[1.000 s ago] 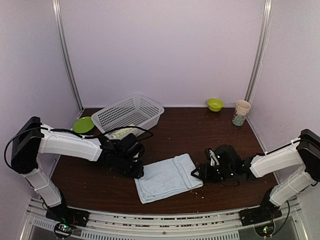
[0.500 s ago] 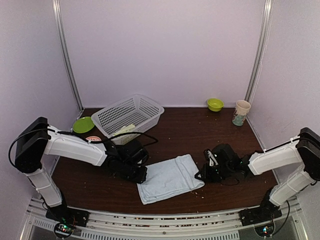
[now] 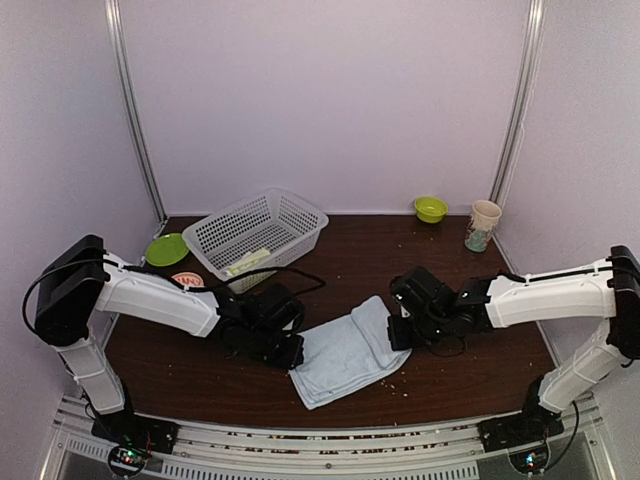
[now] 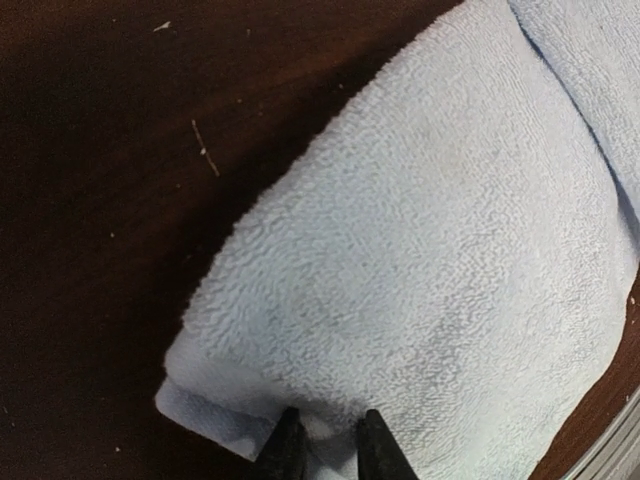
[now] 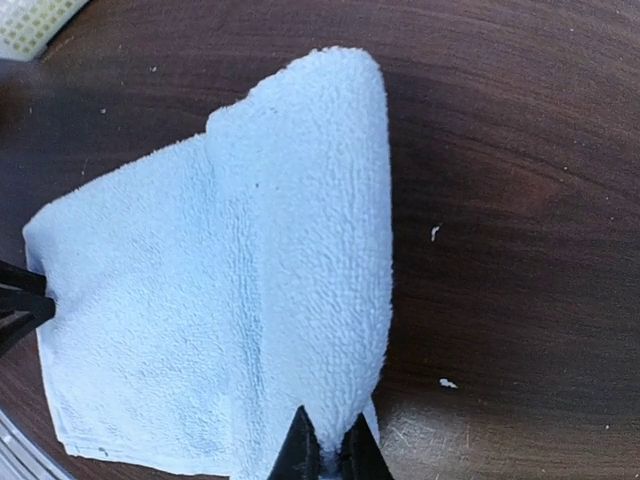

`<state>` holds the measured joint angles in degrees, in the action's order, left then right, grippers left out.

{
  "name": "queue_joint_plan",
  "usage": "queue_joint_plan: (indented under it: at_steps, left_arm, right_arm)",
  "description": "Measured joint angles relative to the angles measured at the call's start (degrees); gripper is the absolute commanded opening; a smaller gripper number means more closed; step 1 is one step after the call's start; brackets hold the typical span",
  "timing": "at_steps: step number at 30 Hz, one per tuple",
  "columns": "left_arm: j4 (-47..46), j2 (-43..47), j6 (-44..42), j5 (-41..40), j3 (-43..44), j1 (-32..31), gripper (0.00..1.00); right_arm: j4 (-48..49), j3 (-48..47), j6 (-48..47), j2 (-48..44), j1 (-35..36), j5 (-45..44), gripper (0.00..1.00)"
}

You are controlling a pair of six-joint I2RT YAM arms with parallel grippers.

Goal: Roll the towels
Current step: Roll the towel at the center of the board.

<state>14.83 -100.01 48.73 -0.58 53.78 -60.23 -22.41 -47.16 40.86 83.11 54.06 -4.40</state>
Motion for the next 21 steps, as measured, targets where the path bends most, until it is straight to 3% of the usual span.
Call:
queue_joint_plan:
  at_steps: [6,10,21]
  left_arm:
    - [-0.26,-0.02,0.02,0.33,0.0,-0.2,0.15]
    - [-0.37,-0.02,0.02,0.33,-0.22,-0.22,0.0]
    - [-1.49,-0.02,0.26,0.37,-0.79,-0.26,0.0]
  right_arm:
    - [-5.22,-4.04,-0.9,5.35,4.55,-6.8,0.0]
    - [-7.04,-4.31,-1.29,6.03,5.6,-10.58,0.0]
    - [-7.3,-1.57,-7.43,4.13,4.07,-14.75,0.0]
